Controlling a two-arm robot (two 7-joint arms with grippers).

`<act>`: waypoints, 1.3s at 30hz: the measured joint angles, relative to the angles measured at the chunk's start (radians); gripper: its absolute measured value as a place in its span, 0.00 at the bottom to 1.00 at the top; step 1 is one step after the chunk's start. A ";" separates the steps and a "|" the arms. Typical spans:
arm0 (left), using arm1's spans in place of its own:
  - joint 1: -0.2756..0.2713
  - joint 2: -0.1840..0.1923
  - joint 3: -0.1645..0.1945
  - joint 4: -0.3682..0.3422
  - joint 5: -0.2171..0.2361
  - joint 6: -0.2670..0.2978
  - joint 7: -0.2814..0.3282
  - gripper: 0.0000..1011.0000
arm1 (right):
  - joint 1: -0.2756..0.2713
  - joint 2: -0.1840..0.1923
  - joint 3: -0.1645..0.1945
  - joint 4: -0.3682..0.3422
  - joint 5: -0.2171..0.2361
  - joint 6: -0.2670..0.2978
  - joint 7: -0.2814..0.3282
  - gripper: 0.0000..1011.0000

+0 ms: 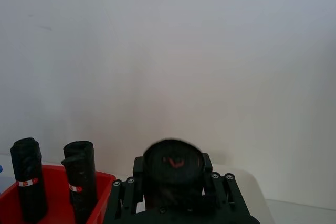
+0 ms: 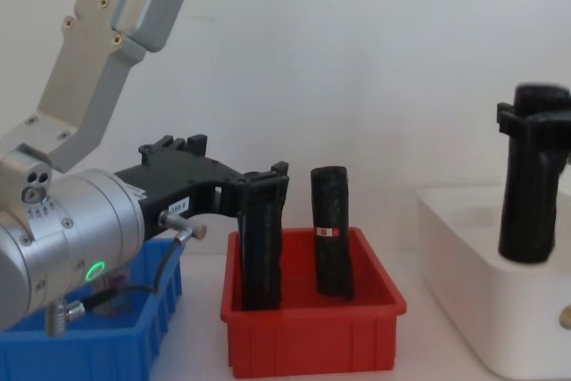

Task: Pick the cotton swabs from the blue box and place them into the white box.

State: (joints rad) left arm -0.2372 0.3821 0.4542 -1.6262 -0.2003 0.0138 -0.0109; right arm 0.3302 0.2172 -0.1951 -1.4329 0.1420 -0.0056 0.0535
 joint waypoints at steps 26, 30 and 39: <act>0.000 0.000 0.000 0.000 0.000 0.000 0.000 0.99 | 0.017 -0.001 0.005 0.070 0.005 0.006 0.037 0.99; 0.000 0.000 0.000 0.000 0.000 0.000 0.000 0.99 | 0.017 -0.001 0.005 0.073 0.005 0.006 0.038 0.99; 0.000 0.000 0.000 0.000 0.000 0.000 0.000 0.99 | 0.018 -0.001 0.005 0.076 0.005 0.006 0.040 0.99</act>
State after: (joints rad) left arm -0.2372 0.3821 0.4542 -1.6262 -0.2003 0.0138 -0.0109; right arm 0.3481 0.2161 -0.1901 -1.3564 0.1474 0.0004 0.0936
